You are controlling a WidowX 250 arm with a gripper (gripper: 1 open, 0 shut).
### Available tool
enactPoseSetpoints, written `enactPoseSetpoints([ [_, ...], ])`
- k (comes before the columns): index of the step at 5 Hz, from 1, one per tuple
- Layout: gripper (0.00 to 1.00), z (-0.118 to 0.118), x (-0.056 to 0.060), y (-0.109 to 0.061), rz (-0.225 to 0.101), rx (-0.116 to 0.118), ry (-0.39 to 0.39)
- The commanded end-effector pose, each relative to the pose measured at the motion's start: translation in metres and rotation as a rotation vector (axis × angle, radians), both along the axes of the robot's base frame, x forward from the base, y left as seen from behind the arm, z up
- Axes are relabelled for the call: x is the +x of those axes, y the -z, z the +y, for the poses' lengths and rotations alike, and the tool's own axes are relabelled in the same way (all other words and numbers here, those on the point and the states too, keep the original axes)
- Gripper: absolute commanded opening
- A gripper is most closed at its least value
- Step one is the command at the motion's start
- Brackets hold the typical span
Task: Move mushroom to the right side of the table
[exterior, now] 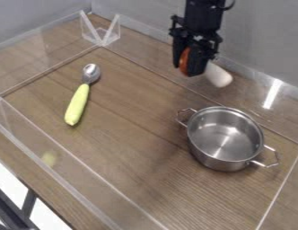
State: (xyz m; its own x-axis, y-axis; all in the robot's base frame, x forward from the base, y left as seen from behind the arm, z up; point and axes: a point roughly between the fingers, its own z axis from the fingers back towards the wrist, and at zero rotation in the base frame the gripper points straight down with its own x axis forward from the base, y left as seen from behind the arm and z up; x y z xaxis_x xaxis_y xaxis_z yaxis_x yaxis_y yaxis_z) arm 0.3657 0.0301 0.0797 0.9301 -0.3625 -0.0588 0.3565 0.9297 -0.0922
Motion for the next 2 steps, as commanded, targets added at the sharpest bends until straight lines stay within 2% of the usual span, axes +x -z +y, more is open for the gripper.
enactPoseSetpoints([
  [1,0.0,-0.0117,0.0133,-0.0126,-0.058,-0.002,0.108],
  [2,0.0,-0.0101,0.0188,-0.0164,-0.054,0.002,0.08],
])
